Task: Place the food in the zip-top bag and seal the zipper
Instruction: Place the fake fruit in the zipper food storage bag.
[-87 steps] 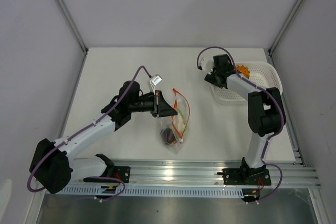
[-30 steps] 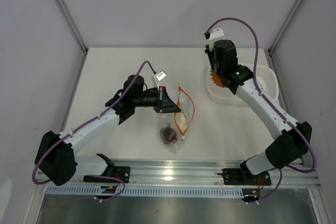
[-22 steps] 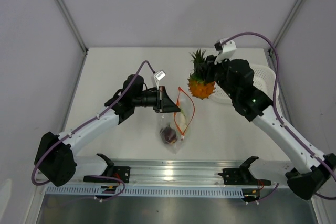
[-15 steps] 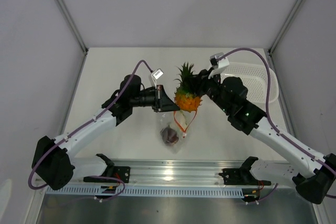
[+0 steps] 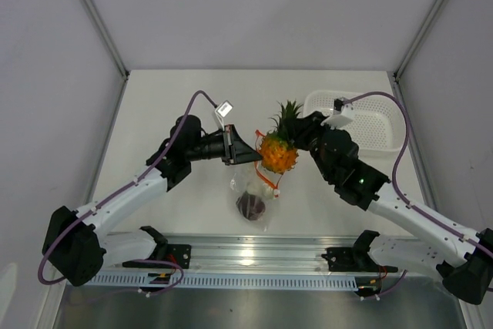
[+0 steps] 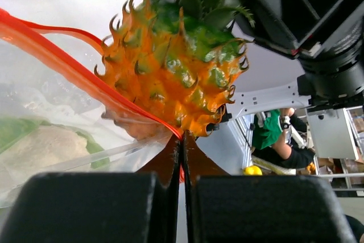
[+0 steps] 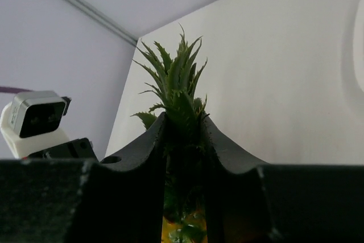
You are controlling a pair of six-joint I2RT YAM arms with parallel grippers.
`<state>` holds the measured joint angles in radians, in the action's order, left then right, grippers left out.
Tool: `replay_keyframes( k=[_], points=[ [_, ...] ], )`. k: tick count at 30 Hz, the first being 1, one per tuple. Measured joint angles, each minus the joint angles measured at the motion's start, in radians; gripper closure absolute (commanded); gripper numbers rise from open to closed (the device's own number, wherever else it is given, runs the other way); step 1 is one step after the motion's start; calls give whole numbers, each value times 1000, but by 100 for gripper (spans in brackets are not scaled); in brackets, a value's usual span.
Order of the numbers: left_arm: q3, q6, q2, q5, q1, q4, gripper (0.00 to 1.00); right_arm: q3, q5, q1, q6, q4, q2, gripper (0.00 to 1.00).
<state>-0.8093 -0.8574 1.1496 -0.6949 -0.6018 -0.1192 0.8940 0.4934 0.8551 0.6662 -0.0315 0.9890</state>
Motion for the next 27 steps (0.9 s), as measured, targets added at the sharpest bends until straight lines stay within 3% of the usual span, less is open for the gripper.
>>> replay_keyframes(
  k=[14,26,27],
  points=[
    [27,-78,2,12,-8,-112,99,114,176,67,514,421,180,100],
    [27,-88,16,15,-33,-126,99,186,370,207,610,594,287,100],
    [27,-89,16,16,-35,-127,99,186,376,213,610,598,292,90]
  ],
)
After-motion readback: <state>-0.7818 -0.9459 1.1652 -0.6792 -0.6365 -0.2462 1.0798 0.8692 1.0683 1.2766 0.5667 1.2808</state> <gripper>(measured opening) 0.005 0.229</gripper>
